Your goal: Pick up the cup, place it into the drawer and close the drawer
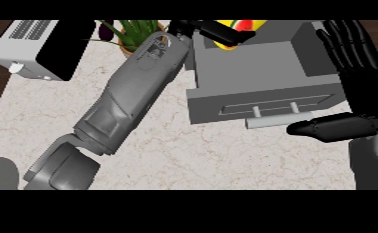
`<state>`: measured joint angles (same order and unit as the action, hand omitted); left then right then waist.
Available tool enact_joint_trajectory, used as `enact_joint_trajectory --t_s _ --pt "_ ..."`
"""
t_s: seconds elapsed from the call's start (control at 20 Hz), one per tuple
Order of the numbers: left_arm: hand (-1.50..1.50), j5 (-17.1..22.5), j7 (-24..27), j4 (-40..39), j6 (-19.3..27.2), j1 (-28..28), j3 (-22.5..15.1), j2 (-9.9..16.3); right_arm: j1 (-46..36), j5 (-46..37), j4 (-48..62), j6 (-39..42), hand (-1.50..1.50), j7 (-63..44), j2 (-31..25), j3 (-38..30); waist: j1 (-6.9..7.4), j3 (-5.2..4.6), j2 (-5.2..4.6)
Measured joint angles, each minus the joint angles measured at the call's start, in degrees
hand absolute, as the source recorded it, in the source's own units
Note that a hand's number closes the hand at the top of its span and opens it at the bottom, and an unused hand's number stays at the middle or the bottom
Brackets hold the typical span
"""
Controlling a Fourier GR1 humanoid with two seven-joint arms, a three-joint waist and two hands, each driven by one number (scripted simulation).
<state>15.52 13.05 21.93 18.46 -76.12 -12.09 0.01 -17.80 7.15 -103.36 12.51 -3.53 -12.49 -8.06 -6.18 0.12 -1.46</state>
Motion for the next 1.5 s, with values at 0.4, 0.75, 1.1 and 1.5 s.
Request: enact_joint_trajectory --t_s 0.4,0.75,1.1,1.5 --pt "-1.5 2.24 -1.54 -3.98 -2.64 0.83 -7.37 -0.01 -3.45 0.09 1.51 0.46 -1.5 0.09 0.78 1.68 -3.47 0.01 -1.0" --pt "-1.5 8.26 3.32 -1.95 -2.84 3.81 -7.23 -0.01 -5.27 4.4 1.78 4.94 1.5 -0.91 1.71 4.81 -5.45 -0.06 -1.56" --pt "-1.5 15.71 10.18 1.89 -3.89 4.57 -5.18 -0.01 -5.41 10.91 1.91 15.46 1.5 -3.91 -0.04 11.0 -4.64 -0.13 -1.11" --pt "-1.5 20.44 14.33 1.4 -0.91 4.12 -4.34 0.0 -2.34 2.15 1.15 23.1 -1.5 -8.1 -8.5 17.18 -0.74 -0.11 0.02"
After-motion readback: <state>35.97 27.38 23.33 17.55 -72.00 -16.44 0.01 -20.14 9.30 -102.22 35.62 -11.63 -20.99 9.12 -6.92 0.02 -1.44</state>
